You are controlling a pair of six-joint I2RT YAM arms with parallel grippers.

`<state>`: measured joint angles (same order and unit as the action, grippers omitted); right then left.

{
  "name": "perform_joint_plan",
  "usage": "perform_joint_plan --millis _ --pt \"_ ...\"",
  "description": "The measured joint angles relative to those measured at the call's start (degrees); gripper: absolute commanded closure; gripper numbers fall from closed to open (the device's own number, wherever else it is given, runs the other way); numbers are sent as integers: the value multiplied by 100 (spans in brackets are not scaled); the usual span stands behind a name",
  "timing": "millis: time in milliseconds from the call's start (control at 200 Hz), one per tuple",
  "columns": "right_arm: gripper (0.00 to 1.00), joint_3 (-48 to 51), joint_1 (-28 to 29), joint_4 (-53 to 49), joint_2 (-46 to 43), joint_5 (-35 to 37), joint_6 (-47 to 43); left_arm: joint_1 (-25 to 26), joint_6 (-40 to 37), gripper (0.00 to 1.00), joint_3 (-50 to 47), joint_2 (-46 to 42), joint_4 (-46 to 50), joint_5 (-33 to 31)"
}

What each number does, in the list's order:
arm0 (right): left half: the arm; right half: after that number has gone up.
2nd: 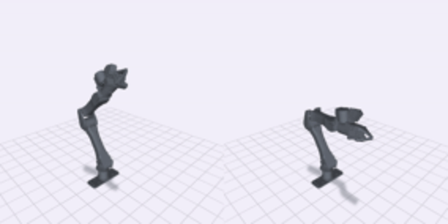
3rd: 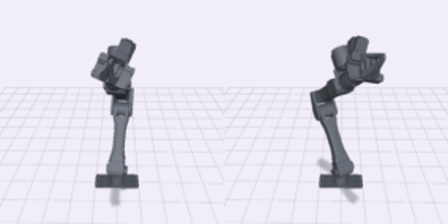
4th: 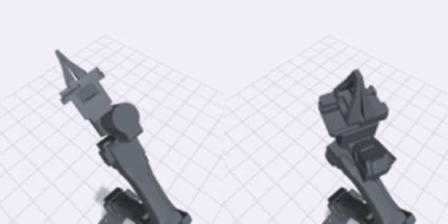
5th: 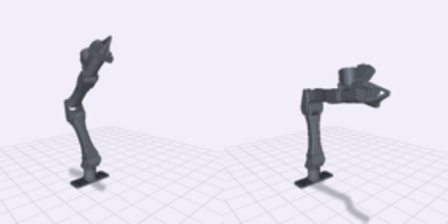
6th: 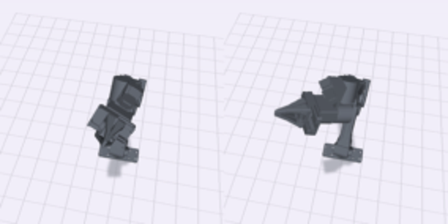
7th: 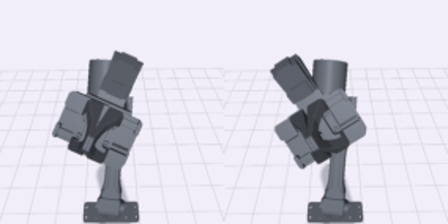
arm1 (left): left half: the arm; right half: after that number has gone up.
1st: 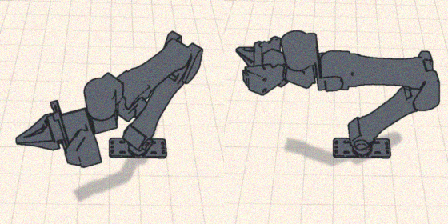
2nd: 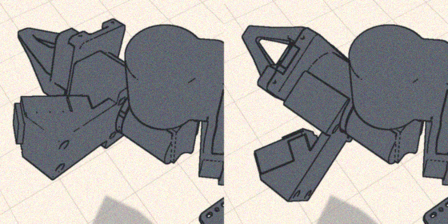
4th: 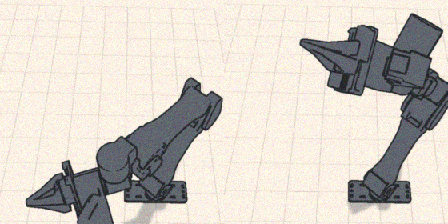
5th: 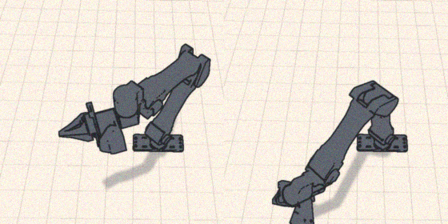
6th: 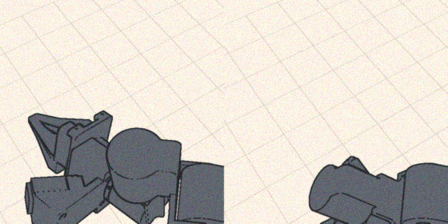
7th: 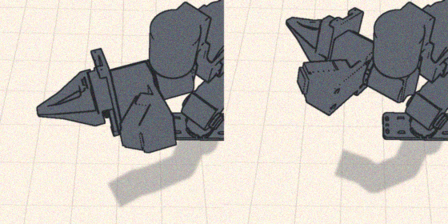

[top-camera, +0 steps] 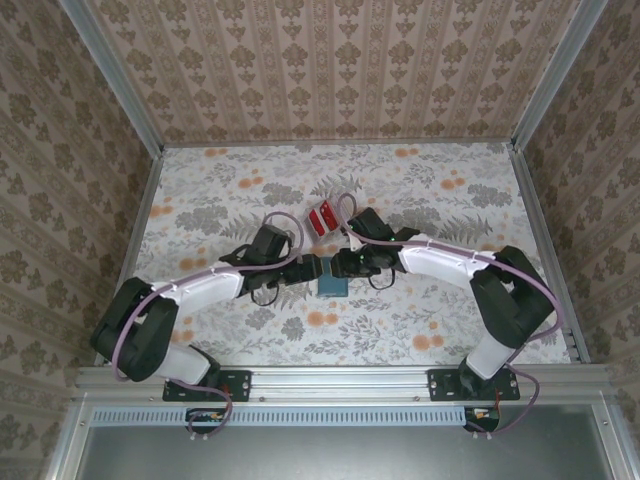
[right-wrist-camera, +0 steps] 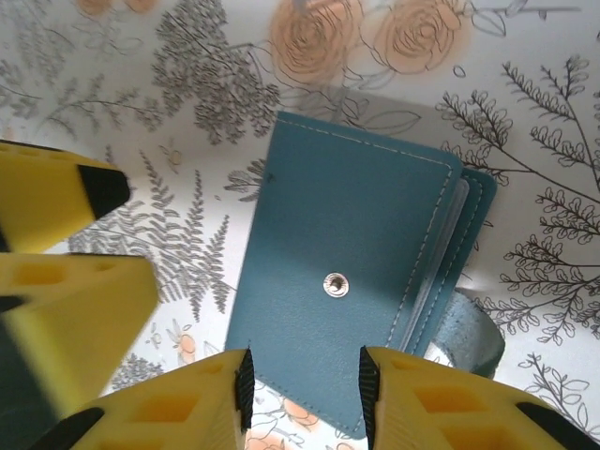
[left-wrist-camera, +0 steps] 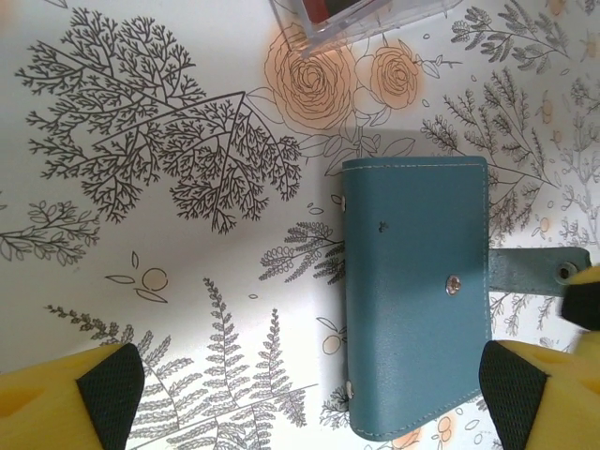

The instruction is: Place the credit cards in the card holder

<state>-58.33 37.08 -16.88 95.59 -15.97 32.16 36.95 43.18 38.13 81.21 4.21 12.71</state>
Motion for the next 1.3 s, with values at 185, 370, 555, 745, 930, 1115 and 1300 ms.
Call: perform_joint_plan --millis 185,370,555,745,930,1115,1300 --pt "64 -251 15 -70 315 94 22 -72 105 5 -42 -44 -149 107" --pt "63 -356 20 -229 457 343 0 -72 153 9 -42 59 -308 273" --pt "59 -356 20 -348 660 518 4 -72 223 9 -42 385 -474 417" --pt "60 -356 20 -280 811 372 87 -72 282 9 -42 496 -658 555" --pt "62 -358 20 -258 815 262 111 -70 411 13 -57 546 -933 721" --pt "63 -398 20 -258 841 188 111 -35 610 19 -103 695 -1349 887" --pt "64 -398 4 -284 855 203 133 22 769 23 -103 951 -1729 1073"
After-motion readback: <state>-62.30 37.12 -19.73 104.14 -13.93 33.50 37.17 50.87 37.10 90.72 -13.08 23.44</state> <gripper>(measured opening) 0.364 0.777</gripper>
